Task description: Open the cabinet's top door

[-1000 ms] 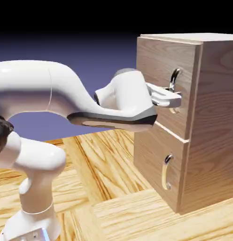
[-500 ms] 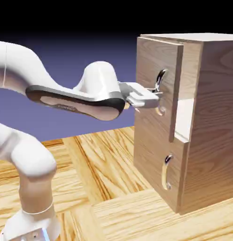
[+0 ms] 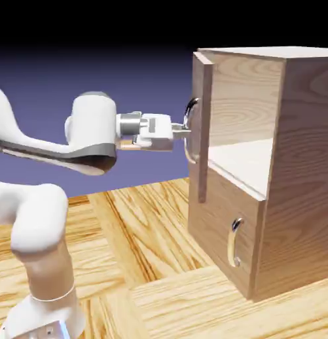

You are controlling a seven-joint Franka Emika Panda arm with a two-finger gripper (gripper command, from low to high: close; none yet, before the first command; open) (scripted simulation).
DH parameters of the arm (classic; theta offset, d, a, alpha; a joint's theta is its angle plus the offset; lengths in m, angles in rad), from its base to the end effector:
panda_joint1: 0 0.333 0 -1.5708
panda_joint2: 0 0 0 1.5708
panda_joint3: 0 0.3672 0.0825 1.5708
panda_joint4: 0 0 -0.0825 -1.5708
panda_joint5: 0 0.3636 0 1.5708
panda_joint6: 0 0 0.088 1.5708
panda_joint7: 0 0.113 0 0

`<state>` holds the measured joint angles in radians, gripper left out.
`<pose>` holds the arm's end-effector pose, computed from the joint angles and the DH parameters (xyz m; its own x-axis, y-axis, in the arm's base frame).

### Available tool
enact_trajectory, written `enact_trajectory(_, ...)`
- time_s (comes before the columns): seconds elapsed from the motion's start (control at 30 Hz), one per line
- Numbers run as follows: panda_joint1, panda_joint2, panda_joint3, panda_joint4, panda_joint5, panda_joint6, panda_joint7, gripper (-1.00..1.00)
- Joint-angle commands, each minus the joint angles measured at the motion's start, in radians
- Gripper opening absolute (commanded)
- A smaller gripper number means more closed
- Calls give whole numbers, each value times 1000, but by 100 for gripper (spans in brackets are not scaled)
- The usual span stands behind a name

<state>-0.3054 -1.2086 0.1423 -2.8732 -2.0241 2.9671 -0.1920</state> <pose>0.1960 0.0400 0.5368 0.2841 0.6472 -0.7074 0.2831 0.6483 0.7068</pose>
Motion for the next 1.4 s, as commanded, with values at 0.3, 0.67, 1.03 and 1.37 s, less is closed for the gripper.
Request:
enact_trajectory(0.3, -55, -165, 93, -107, 436, 10, -343, -100)
enact_trajectory(0.67, 232, -314, 253, -184, 894, -398, -648, -100)
enact_trajectory(1.03, 382, -288, 609, -55, 1253, -876, -689, -100)
enact_trajectory(1.37, 209, -175, 913, 272, 1494, -1294, -684, -100)
